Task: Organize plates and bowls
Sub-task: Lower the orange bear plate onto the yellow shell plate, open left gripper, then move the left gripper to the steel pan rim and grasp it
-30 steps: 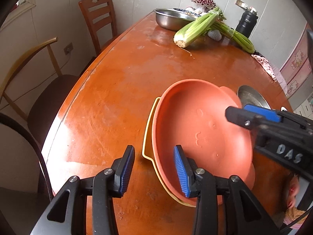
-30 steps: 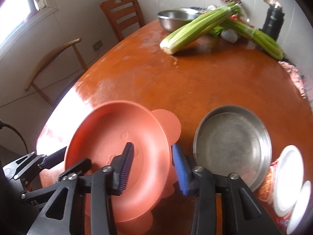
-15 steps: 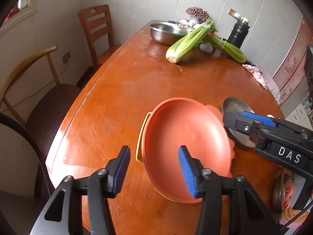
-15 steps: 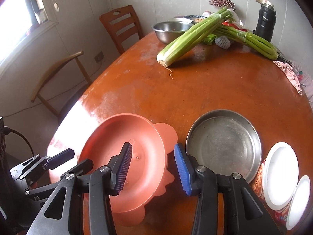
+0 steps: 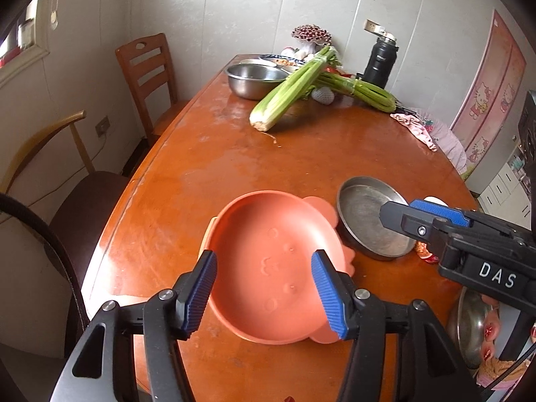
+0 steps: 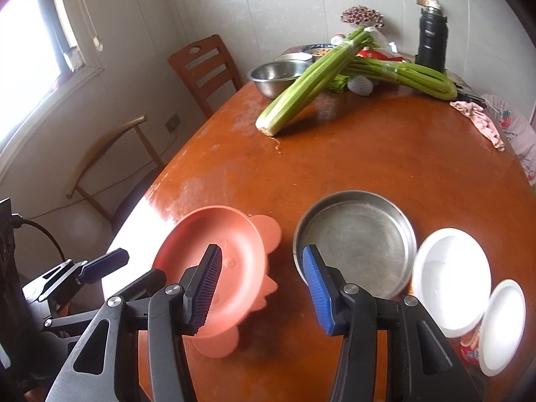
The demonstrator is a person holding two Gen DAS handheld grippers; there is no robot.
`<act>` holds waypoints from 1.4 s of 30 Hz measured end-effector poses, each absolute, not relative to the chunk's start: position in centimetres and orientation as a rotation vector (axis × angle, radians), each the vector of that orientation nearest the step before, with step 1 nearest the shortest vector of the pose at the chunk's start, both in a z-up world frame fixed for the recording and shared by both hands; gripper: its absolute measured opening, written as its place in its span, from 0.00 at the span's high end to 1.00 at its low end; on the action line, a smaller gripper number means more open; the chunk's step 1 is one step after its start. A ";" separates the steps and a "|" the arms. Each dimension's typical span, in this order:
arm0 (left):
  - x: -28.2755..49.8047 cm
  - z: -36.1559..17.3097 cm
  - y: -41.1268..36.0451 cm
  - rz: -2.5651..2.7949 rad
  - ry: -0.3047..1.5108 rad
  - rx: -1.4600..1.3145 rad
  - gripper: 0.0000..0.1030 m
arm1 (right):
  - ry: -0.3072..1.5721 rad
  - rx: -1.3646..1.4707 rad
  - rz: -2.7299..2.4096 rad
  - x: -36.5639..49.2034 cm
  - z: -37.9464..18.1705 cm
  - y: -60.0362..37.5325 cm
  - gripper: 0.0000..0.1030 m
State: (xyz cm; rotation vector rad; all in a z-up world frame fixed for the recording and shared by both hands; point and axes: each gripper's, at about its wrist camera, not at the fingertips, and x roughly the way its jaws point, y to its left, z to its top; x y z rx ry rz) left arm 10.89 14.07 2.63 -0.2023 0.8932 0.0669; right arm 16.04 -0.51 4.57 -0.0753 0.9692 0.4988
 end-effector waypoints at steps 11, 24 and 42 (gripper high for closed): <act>11.4 3.5 10.4 0.032 0.891 -0.147 0.43 | 0.954 -0.030 0.477 15.4 5.4 -4.5 0.49; 13.9 4.6 7.6 -0.008 0.902 -0.081 0.43 | 1.022 0.044 0.460 14.3 3.9 -8.6 0.49; 23.5 1.4 4.8 -0.114 1.062 0.011 0.43 | 1.221 0.212 0.339 18.1 -1.9 -10.5 0.49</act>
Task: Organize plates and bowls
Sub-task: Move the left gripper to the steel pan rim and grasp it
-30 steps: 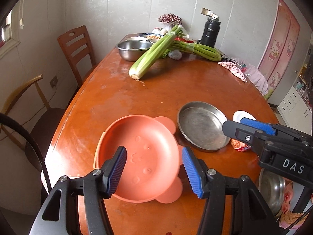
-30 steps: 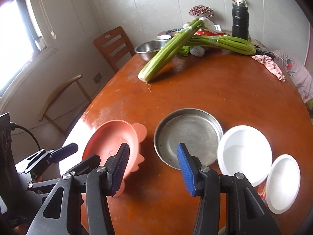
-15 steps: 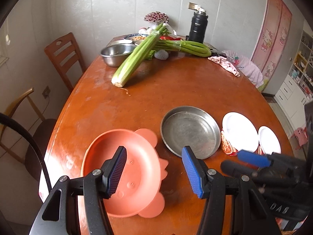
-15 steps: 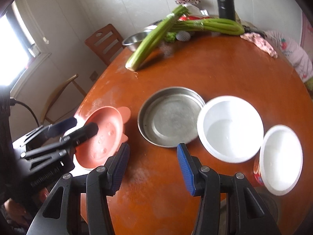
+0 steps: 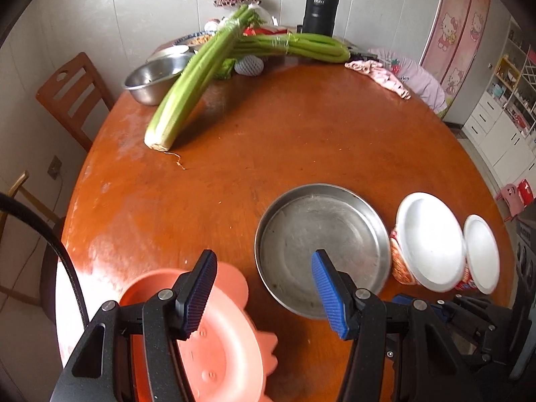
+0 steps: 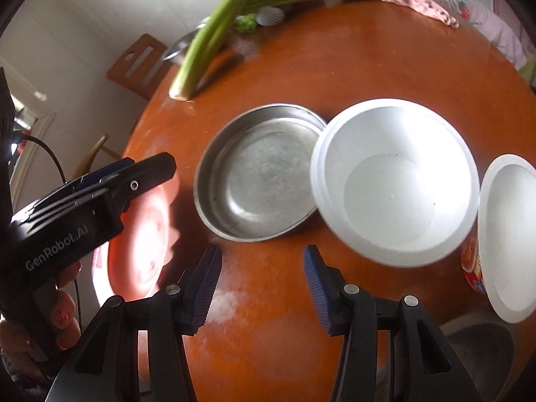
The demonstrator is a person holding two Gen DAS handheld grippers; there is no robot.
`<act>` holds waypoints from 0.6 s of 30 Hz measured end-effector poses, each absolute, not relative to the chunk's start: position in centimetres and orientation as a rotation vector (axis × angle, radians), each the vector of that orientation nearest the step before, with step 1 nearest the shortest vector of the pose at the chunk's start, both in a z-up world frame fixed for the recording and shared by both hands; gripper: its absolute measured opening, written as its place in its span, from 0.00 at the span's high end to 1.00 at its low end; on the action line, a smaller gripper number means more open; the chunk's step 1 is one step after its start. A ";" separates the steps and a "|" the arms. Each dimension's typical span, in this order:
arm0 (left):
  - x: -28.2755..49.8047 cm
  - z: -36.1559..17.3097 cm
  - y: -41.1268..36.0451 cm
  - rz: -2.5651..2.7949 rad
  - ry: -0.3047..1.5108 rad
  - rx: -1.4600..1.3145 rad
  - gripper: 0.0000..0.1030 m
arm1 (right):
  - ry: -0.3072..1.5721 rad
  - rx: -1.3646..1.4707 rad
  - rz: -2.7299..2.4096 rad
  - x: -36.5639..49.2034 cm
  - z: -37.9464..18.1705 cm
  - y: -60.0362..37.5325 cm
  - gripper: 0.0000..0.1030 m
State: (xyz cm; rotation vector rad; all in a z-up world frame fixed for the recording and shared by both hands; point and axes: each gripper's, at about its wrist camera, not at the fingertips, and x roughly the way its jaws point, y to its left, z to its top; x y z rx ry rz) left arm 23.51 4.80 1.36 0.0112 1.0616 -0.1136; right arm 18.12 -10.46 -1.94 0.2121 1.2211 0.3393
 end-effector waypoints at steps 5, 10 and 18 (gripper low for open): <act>25.4 -0.3 5.0 -0.131 1.094 -0.012 0.43 | 1.234 0.204 0.285 19.3 -2.6 -10.6 0.49; 26.9 -1.8 5.2 -0.144 1.114 -0.032 0.43 | 1.220 0.202 0.261 19.9 -2.7 -10.4 0.49; 28.2 -3.9 5.0 -0.174 1.160 -0.054 0.60 | 1.207 0.162 0.226 20.7 -3.0 -10.0 0.49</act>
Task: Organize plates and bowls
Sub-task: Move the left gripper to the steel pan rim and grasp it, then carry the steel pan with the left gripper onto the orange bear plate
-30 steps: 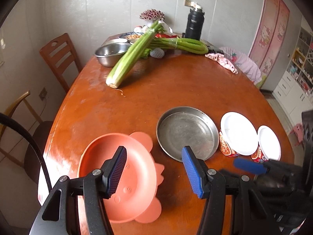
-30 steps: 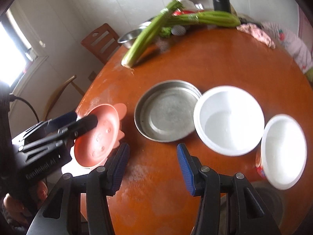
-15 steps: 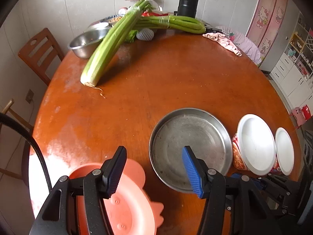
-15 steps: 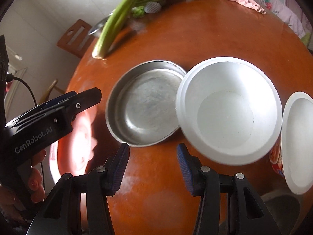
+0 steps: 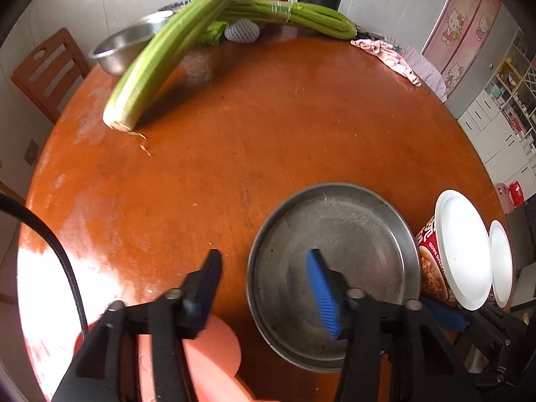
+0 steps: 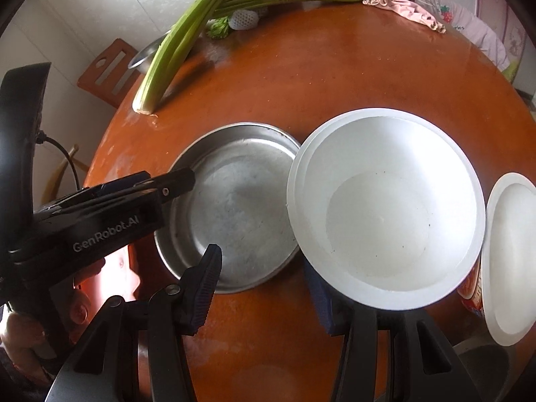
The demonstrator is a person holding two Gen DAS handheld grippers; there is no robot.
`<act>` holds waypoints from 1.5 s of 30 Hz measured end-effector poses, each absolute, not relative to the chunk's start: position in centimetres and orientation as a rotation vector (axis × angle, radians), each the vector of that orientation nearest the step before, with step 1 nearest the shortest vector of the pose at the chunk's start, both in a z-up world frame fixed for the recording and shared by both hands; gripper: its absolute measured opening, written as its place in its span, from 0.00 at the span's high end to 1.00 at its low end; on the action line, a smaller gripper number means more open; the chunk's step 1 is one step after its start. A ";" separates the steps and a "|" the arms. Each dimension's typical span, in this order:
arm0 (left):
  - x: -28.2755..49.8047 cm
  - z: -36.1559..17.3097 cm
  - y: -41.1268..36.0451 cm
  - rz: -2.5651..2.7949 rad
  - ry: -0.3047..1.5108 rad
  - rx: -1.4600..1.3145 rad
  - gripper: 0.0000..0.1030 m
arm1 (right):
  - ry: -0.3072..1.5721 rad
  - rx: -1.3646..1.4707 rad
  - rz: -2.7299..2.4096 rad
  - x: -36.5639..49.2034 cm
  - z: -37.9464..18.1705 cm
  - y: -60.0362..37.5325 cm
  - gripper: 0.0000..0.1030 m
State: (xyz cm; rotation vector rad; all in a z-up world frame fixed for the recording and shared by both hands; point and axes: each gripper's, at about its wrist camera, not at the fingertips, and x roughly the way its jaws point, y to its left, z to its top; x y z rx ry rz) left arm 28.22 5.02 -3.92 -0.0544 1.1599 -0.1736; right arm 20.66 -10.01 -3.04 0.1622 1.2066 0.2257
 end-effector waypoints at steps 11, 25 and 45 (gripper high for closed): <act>27.8 -4.3 4.9 -0.185 1.158 -0.042 0.75 | 1.201 0.135 0.215 21.2 -3.4 -9.2 0.49; 25.4 -1.5 6.3 -0.158 1.103 -0.062 0.75 | 1.149 0.135 0.266 20.1 -1.5 -8.5 0.49; 22.5 1.0 7.4 -0.145 1.045 -0.096 0.75 | 1.100 0.129 0.308 17.9 0.8 -8.0 0.49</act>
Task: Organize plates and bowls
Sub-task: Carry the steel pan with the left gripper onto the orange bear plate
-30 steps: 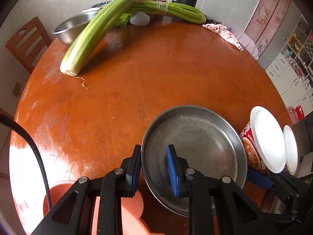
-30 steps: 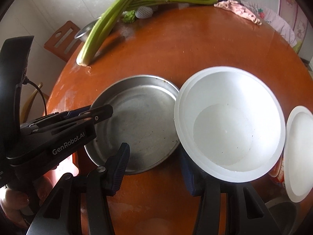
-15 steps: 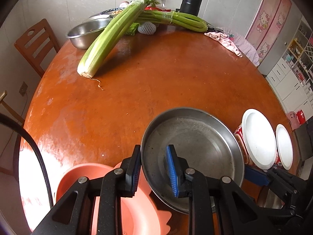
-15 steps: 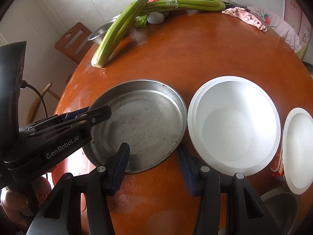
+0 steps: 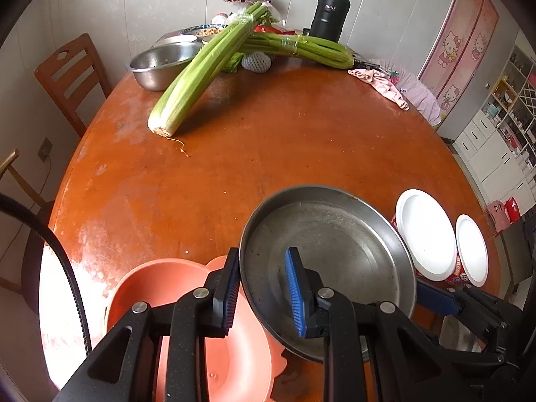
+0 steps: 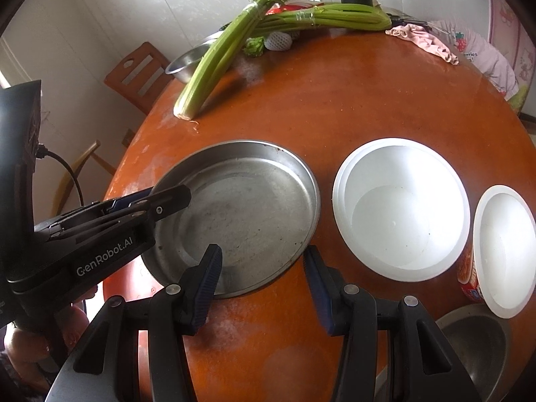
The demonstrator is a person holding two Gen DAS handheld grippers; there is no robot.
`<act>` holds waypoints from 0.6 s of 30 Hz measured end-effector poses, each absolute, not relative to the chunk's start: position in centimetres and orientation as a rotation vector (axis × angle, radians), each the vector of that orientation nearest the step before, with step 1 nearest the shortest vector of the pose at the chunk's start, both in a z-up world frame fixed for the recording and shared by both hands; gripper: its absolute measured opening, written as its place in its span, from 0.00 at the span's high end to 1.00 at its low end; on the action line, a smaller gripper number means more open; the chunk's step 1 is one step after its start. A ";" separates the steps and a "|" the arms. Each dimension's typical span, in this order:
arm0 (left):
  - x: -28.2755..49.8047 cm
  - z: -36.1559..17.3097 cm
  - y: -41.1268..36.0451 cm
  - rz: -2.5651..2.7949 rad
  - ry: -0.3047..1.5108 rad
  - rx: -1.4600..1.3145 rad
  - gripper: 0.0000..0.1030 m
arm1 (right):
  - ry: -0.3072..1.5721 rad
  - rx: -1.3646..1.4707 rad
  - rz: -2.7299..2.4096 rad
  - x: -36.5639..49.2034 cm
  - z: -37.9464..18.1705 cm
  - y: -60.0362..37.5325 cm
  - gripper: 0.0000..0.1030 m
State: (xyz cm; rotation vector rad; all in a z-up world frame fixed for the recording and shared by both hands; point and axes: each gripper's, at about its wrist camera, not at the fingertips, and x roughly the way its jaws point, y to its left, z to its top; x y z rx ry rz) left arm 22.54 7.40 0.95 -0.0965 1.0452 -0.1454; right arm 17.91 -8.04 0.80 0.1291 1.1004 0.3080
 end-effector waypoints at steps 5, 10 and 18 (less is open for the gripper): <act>21.2 2.0 8.1 -0.143 1.018 -0.109 0.75 | 1.070 0.121 0.320 16.9 1.9 -7.8 0.49; 19.6 3.2 9.0 -0.124 0.984 -0.113 0.75 | 1.040 0.101 0.348 15.6 3.0 -6.9 0.49; 16.9 4.7 11.3 -0.077 0.936 -0.154 0.75 | 1.003 0.069 0.400 14.0 4.4 -4.9 0.49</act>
